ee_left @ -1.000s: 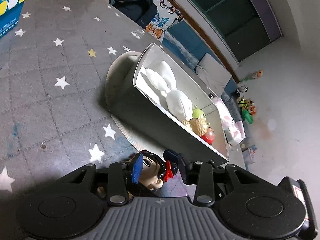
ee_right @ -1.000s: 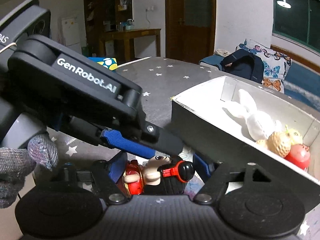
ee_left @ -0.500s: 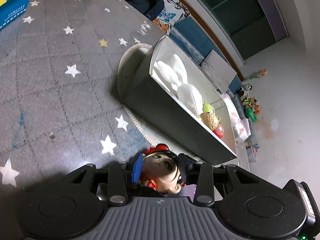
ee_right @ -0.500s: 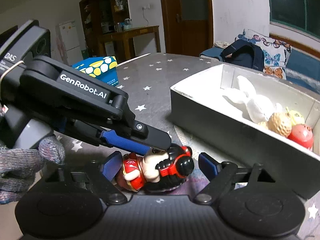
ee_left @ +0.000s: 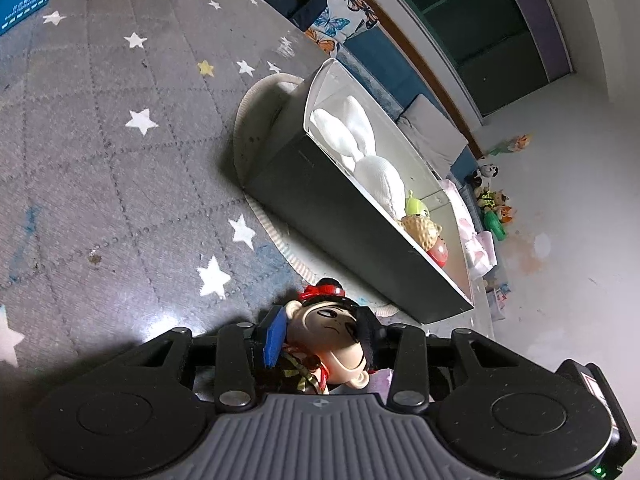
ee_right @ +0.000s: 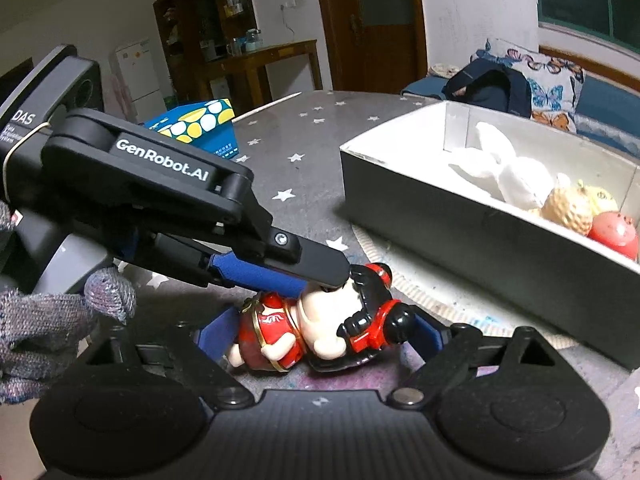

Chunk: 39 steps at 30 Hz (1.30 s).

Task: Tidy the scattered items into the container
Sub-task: 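Lift the red-clothed doll with the left gripper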

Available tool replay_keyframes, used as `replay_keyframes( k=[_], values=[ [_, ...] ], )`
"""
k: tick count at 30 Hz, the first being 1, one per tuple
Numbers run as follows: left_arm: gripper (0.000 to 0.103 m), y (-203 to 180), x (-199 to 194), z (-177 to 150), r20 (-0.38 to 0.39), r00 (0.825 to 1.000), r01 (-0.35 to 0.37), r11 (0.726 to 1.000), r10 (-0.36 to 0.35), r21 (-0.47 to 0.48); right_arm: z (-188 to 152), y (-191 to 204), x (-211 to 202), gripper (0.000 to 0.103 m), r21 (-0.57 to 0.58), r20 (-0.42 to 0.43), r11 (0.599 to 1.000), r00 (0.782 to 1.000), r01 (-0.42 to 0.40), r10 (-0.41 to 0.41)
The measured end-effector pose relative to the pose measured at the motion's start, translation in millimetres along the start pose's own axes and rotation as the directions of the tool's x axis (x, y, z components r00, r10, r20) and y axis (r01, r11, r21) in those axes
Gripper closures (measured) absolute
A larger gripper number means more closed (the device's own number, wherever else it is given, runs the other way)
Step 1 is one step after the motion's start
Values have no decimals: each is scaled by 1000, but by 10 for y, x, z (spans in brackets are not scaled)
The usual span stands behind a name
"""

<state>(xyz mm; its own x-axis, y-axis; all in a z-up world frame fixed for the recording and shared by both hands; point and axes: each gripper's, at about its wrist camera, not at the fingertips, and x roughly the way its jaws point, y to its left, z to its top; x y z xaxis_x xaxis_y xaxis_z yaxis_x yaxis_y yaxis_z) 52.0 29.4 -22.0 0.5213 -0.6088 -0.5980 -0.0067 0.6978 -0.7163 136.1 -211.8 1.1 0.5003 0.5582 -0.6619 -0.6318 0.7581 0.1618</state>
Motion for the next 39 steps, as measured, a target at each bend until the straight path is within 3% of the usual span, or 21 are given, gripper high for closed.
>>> replay_keyframes(
  k=[27,30,39],
  values=[
    [61,-75,39,-56,-16,1000,21,999,-20,41,15,71,-69,14,-42,21,999,999,30,-29],
    [60,-123,35,-80,-22,1000,6,996,-4,87,10,64,-70,13,-48,19,999,1000,23,-22],
    [56,-127,67,-115,-36,999,12,995,-9,97,-43,-32,-92,12,-6,-8,1000,1000,-5,5]
  ],
)
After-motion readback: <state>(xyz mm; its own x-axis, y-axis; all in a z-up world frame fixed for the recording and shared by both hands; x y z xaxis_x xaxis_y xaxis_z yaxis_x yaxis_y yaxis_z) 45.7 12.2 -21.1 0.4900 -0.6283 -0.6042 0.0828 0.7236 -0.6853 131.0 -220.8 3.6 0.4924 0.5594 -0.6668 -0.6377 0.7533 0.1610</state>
